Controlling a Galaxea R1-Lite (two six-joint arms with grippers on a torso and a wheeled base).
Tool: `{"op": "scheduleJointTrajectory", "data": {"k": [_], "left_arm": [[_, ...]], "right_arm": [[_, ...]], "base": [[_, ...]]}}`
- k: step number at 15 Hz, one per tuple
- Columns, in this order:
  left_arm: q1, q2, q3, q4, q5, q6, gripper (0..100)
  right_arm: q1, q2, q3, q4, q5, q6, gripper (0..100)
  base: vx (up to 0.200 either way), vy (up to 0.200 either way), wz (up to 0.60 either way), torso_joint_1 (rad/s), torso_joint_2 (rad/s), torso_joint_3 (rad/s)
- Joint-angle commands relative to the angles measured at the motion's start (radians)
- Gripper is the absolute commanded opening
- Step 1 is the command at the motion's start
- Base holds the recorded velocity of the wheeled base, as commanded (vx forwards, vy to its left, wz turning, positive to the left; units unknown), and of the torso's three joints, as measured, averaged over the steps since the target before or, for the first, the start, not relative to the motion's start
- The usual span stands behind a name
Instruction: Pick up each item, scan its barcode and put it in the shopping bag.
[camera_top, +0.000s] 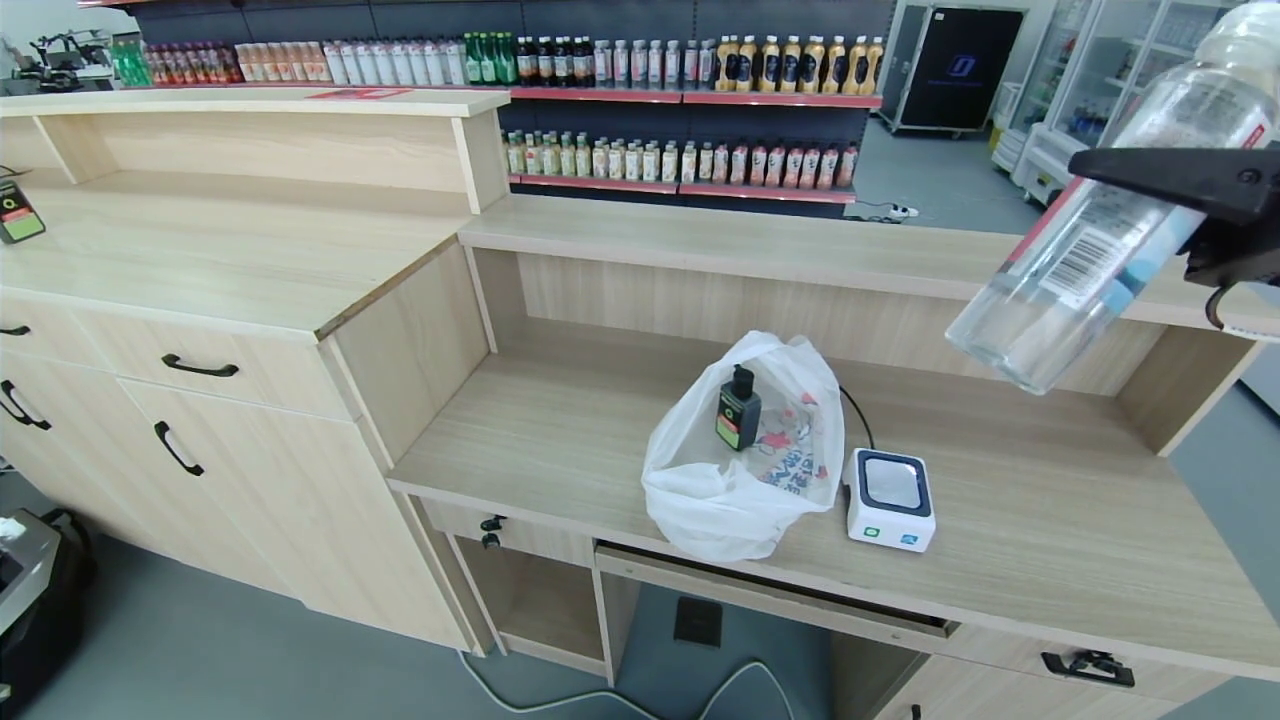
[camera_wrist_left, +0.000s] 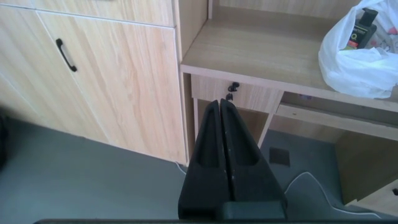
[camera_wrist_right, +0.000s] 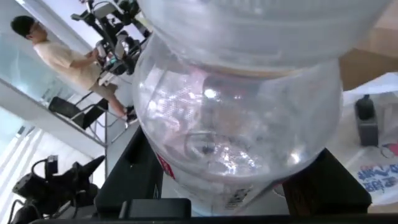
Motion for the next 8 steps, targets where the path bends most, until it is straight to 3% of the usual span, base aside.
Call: {"op": "scheduleJointTrajectory", "data": {"k": [1, 5, 8], "left_arm": [[0.001, 0.0, 0.0, 0.0, 0.001, 0.0, 0], [0.001, 0.0, 0.0, 0.0, 0.001, 0.0, 0], [0.001, 0.0, 0.0, 0.0, 0.001, 0.001, 0]], "right_arm": [[0.076, -0.049, -0.008, 0.0, 0.004, 0.001, 0], [0.254, -0.098, -0.023, 0.023, 0.021, 0.043, 0], [0.34, -0.127, -0.031, 0.083, 0.021, 0.044, 0]], "base": [[0.0, 0.0, 0.0, 0.0, 0.0, 0.0], [0.0, 0.0, 0.0, 0.0, 0.0, 0.0], [0.0, 0.0, 0.0, 0.0, 0.0, 0.0]]}}
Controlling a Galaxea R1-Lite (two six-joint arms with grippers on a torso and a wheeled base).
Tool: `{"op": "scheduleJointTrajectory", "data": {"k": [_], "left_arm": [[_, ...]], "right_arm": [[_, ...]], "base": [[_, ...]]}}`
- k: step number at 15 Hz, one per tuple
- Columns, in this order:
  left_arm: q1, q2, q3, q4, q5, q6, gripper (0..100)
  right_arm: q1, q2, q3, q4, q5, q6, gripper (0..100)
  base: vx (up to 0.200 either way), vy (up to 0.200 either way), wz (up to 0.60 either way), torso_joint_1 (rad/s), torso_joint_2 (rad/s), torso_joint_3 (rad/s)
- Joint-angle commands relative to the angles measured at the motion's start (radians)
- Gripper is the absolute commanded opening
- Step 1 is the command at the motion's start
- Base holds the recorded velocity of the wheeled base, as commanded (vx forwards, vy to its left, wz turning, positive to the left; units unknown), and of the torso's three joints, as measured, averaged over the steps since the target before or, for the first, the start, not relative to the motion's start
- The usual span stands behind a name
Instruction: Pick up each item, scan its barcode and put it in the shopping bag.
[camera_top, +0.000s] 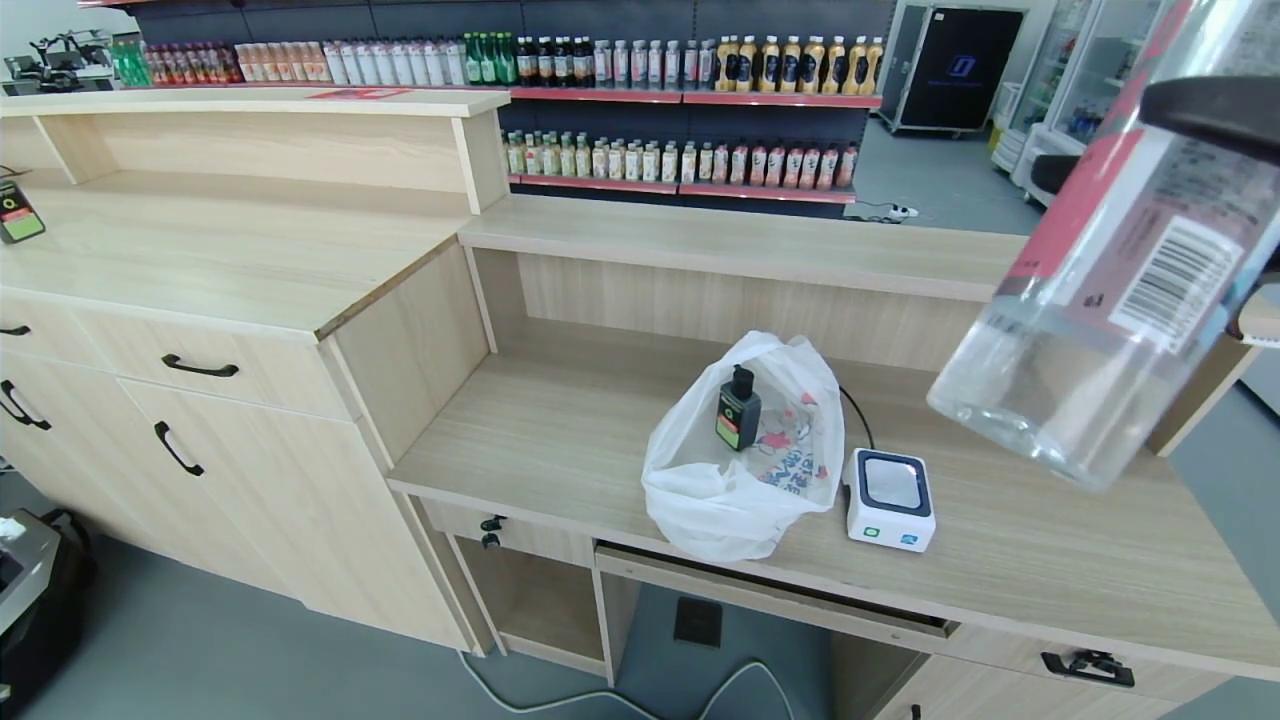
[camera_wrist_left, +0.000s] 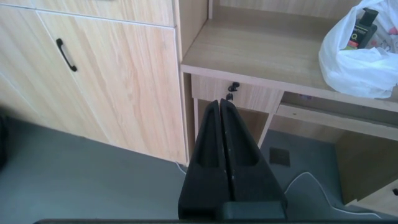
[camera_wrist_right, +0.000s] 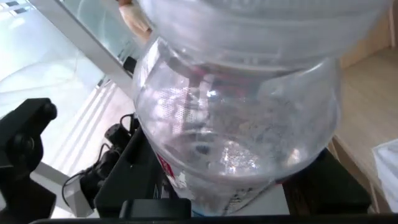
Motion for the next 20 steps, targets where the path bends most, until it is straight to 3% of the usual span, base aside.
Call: {"op": "scheduleJointTrajectory", "data": {"k": [1, 5, 9, 11, 14, 20], "left_arm": [[0.0, 0.0, 0.0, 0.0, 0.0, -0.001, 0], [0.0, 0.0, 0.0, 0.0, 0.0, -0.001, 0], [0.0, 0.0, 0.0, 0.0, 0.0, -0.001, 0], [0.0, 0.0, 0.0, 0.0, 0.0, -0.001, 0], [0.0, 0.0, 0.0, 0.0, 0.0, 0.001, 0], [0.0, 0.0, 0.0, 0.0, 0.0, 0.001, 0]], "right_arm": [[0.05, -0.038, -0.01, 0.032, 0.0, 0.0, 0], [0.093, -0.111, 0.013, 0.159, -0.001, -0.001, 0], [0.098, -0.125, 0.061, 0.16, -0.009, -0.009, 0], [0.102, -0.105, 0.082, 0.16, -0.099, -0.052, 0], [0.184, -0.09, 0.125, 0.16, -0.253, -0.109, 0], [0.205, -0.038, 0.151, 0.156, -0.317, -0.182, 0]], "base": [[0.0, 0.0, 0.0, 0.0, 0.0, 0.0], [0.0, 0.0, 0.0, 0.0, 0.0, 0.0], [0.0, 0.0, 0.0, 0.0, 0.0, 0.0], [0.0, 0.0, 0.0, 0.0, 0.0, 0.0], [0.0, 0.0, 0.0, 0.0, 0.0, 0.0], [0.0, 0.0, 0.0, 0.0, 0.0, 0.0]]}}
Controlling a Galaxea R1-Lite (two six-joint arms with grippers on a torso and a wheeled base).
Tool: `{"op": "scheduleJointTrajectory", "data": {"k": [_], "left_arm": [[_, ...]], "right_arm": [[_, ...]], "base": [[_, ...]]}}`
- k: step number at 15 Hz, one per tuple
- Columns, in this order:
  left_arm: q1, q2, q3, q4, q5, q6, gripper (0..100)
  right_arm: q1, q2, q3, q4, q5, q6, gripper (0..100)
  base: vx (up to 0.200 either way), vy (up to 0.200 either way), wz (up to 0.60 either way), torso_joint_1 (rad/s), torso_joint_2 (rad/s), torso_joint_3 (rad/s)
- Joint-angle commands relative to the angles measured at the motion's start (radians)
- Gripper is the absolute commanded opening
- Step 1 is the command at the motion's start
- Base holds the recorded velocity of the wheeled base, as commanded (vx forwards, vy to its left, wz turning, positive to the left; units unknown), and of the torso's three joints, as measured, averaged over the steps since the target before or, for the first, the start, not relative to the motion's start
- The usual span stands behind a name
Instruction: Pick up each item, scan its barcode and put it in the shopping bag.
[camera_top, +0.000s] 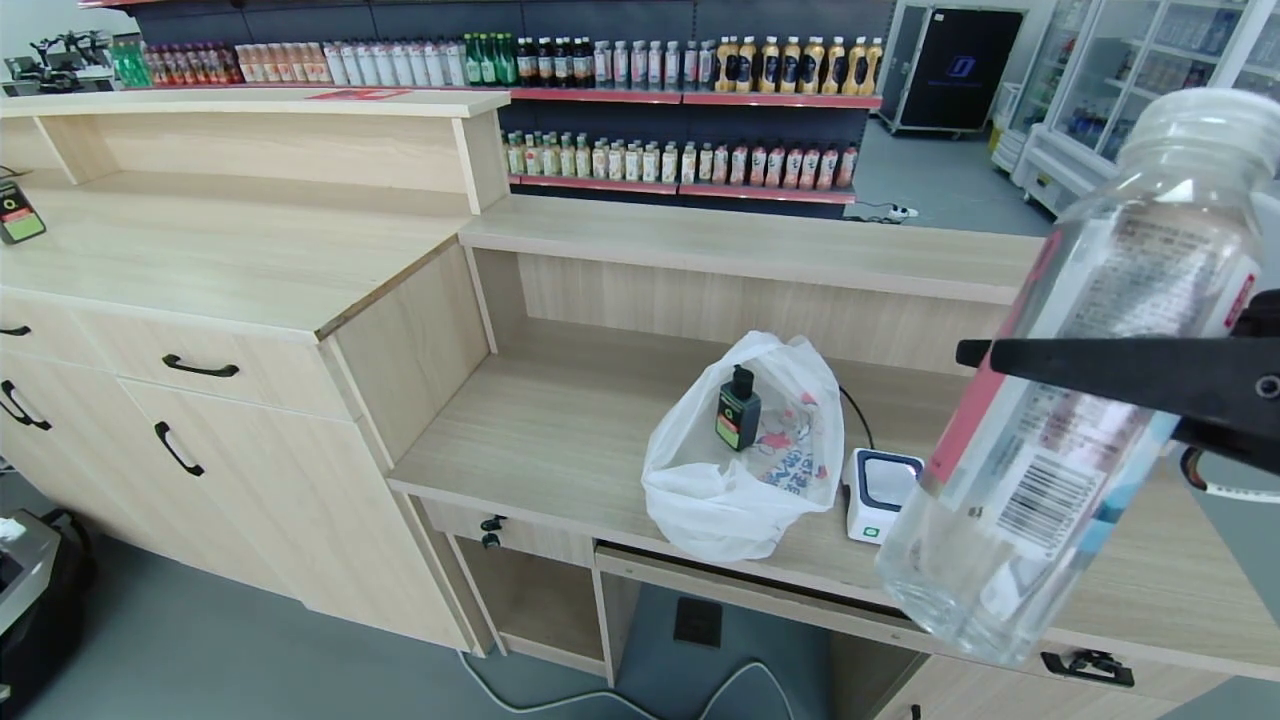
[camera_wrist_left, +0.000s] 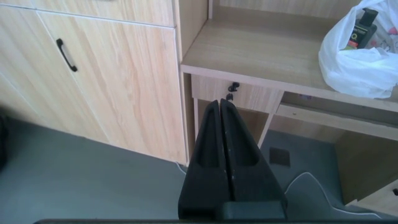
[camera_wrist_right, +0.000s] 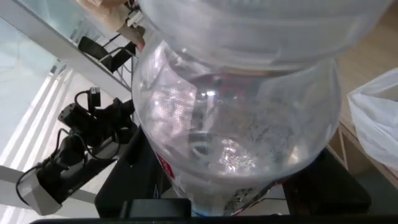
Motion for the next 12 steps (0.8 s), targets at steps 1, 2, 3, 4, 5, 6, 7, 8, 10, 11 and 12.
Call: {"op": "scheduleJointTrajectory", "data": {"k": [1, 2, 3, 4, 5, 6, 7, 8, 10, 11, 12], "left_arm": [[0.0, 0.0, 0.0, 0.0, 0.001, -0.001, 0], [0.0, 0.0, 0.0, 0.0, 0.001, -0.001, 0], [0.0, 0.0, 0.0, 0.0, 0.001, -0.001, 0], [0.0, 0.0, 0.0, 0.0, 0.001, -0.001, 0], [0.0, 0.0, 0.0, 0.0, 0.001, -0.001, 0], [0.0, 0.0, 0.0, 0.0, 0.001, -0.001, 0], [0.0, 0.0, 0.0, 0.0, 0.001, 0.001, 0], [0.0, 0.0, 0.0, 0.0, 0.001, -0.001, 0], [0.0, 0.0, 0.0, 0.0, 0.001, -0.001, 0], [0.0, 0.0, 0.0, 0.0, 0.001, -0.001, 0], [0.0, 0.0, 0.0, 0.0, 0.001, -0.001, 0]], "right_arm": [[0.007, 0.032, -0.008, -0.007, -0.001, -0.001, 0], [0.009, 0.036, -0.013, -0.007, 0.001, -0.001, 0], [0.015, 0.038, -0.013, -0.007, 0.001, -0.003, 0], [0.019, 0.041, -0.013, -0.007, 0.001, -0.003, 0], [0.019, 0.043, -0.014, -0.007, 0.001, -0.003, 0], [0.022, 0.055, -0.03, -0.008, 0.001, -0.001, 0], [0.022, 0.067, -0.05, -0.008, 0.001, 0.0, 0], [0.022, 0.076, -0.059, -0.008, 0.001, -0.001, 0], [0.042, 0.087, -0.073, -0.007, 0.004, -0.001, 0], [0.045, 0.086, -0.07, -0.007, 0.004, -0.001, 0], [0.045, 0.084, -0.066, -0.007, 0.004, -0.001, 0]], "base": [[0.0, 0.0, 0.0, 0.0, 0.0, 0.0], [0.0, 0.0, 0.0, 0.0, 0.0, 0.0], [0.0, 0.0, 0.0, 0.0, 0.0, 0.0], [0.0, 0.0, 0.0, 0.0, 0.0, 0.0], [0.0, 0.0, 0.0, 0.0, 0.0, 0.0], [0.0, 0.0, 0.0, 0.0, 0.0, 0.0], [0.0, 0.0, 0.0, 0.0, 0.0, 0.0], [0.0, 0.0, 0.0, 0.0, 0.0, 0.0], [0.0, 0.0, 0.0, 0.0, 0.0, 0.0], [0.0, 0.0, 0.0, 0.0, 0.0, 0.0], [0.0, 0.0, 0.0, 0.0, 0.0, 0.0]]}}
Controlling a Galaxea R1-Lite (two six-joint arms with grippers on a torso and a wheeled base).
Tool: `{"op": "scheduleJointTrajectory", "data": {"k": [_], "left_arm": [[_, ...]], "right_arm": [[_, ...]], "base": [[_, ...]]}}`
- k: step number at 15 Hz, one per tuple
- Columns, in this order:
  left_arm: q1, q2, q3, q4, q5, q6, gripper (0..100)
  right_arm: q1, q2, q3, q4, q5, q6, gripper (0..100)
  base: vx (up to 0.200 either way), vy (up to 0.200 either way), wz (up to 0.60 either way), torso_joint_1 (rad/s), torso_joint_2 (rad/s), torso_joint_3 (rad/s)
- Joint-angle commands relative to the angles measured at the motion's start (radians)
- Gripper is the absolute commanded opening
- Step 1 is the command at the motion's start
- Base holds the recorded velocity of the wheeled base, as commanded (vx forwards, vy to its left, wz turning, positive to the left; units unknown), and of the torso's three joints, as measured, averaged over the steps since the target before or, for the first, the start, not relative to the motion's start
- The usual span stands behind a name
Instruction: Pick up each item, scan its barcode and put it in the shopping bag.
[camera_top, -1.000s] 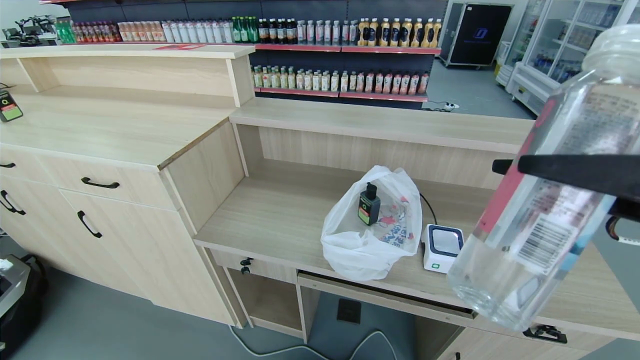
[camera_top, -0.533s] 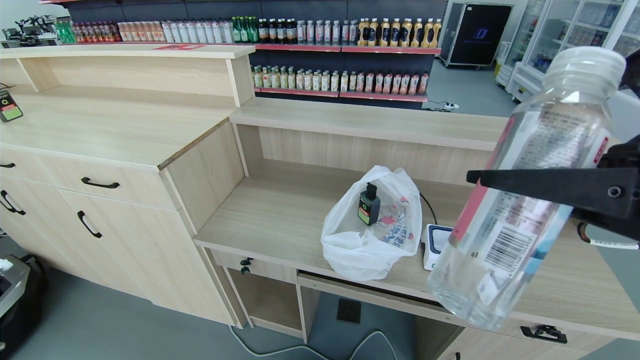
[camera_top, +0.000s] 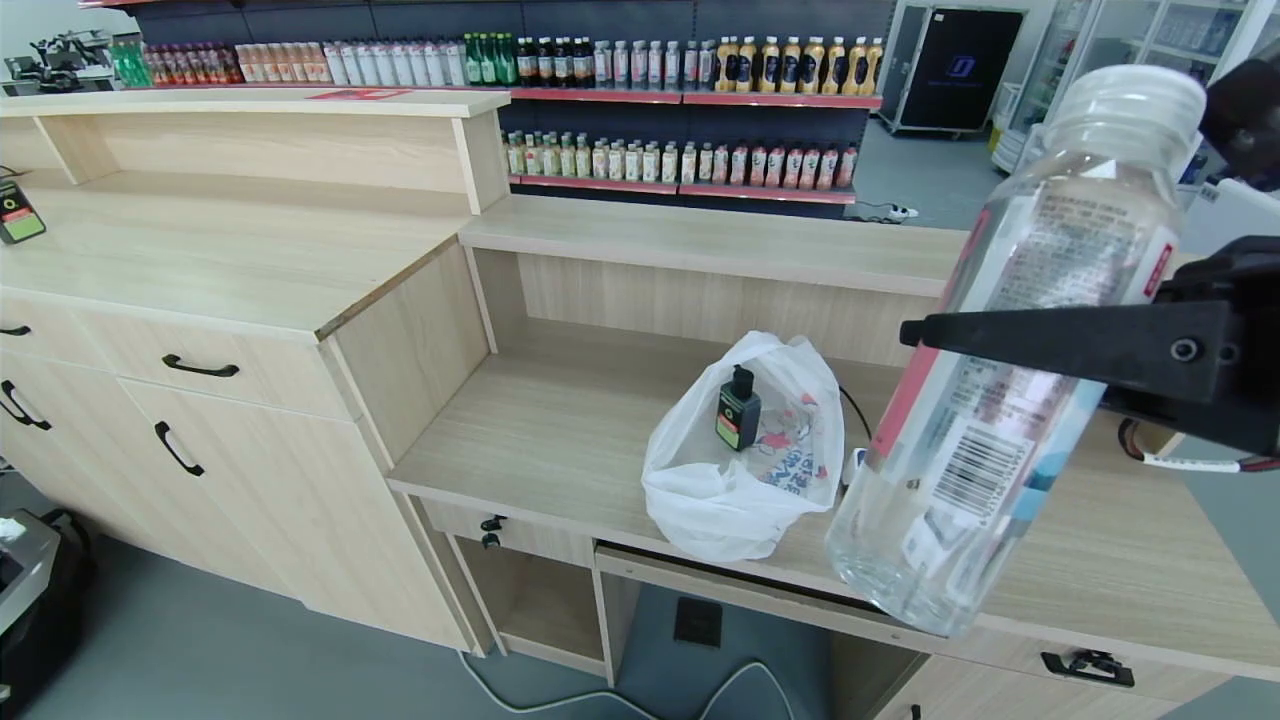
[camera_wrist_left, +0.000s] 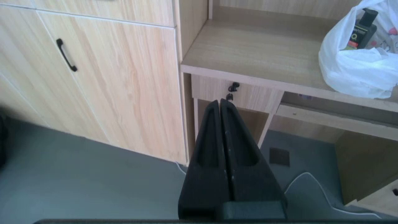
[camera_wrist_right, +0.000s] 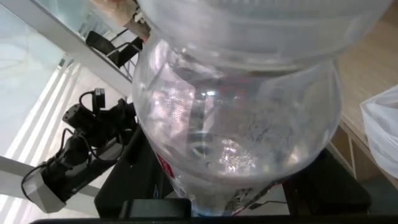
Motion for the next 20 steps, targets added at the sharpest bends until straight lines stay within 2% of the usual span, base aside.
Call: {"op": "scheduleJointTrajectory", "data": {"k": [1, 4, 5, 7, 8, 11, 13, 14, 16, 17, 18, 20], "left_arm": [[0.0, 0.0, 0.0, 0.0, 0.0, 0.0, 0], [0.0, 0.0, 0.0, 0.0, 0.0, 0.0, 0], [0.0, 0.0, 0.0, 0.0, 0.0, 0.0, 0], [0.0, 0.0, 0.0, 0.0, 0.0, 0.0, 0], [0.0, 0.0, 0.0, 0.0, 0.0, 0.0, 0], [0.0, 0.0, 0.0, 0.0, 0.0, 0.0, 0], [0.0, 0.0, 0.0, 0.0, 0.0, 0.0, 0], [0.0, 0.0, 0.0, 0.0, 0.0, 0.0, 0], [0.0, 0.0, 0.0, 0.0, 0.0, 0.0, 0], [0.0, 0.0, 0.0, 0.0, 0.0, 0.0, 0], [0.0, 0.0, 0.0, 0.0, 0.0, 0.0, 0], [0.0, 0.0, 0.0, 0.0, 0.0, 0.0, 0]], "right_arm": [[0.003, 0.007, 0.005, 0.0, 0.0, -0.002, 0], [-0.018, 0.016, 0.005, -0.001, -0.003, -0.025, 0], [-0.066, 0.025, 0.005, -0.001, -0.004, -0.051, 0], [-0.18, 0.053, 0.003, -0.003, -0.01, -0.103, 0], [-0.27, 0.087, 0.002, -0.021, -0.046, -0.148, 0], [-0.496, 0.206, 0.054, -0.198, -0.164, -0.286, 0], [-0.601, 0.265, 0.1, -0.314, -0.174, -0.353, 0], [-0.631, 0.3, 0.102, -0.363, -0.213, -0.381, 0], [-0.658, 0.337, 0.128, -0.388, -0.403, -0.5, 0], [-0.669, 0.349, 0.135, -0.388, -0.452, -0.546, 0], [-0.701, 0.372, 0.151, -0.394, -0.517, -0.654, 0], [-0.723, 0.409, 0.157, -0.434, -0.517, -0.772, 0]], "base": [[0.0, 0.0, 0.0, 0.0, 0.0, 0.0], [0.0, 0.0, 0.0, 0.0, 0.0, 0.0], [0.0, 0.0, 0.0, 0.0, 0.0, 0.0], [0.0, 0.0, 0.0, 0.0, 0.0, 0.0], [0.0, 0.0, 0.0, 0.0, 0.0, 0.0], [0.0, 0.0, 0.0, 0.0, 0.0, 0.0], [0.0, 0.0, 0.0, 0.0, 0.0, 0.0], [0.0, 0.0, 0.0, 0.0, 0.0, 0.0], [0.0, 0.0, 0.0, 0.0, 0.0, 0.0], [0.0, 0.0, 0.0, 0.0, 0.0, 0.0], [0.0, 0.0, 0.0, 0.0, 0.0, 0.0], [0.0, 0.0, 0.0, 0.0, 0.0, 0.0]]}}
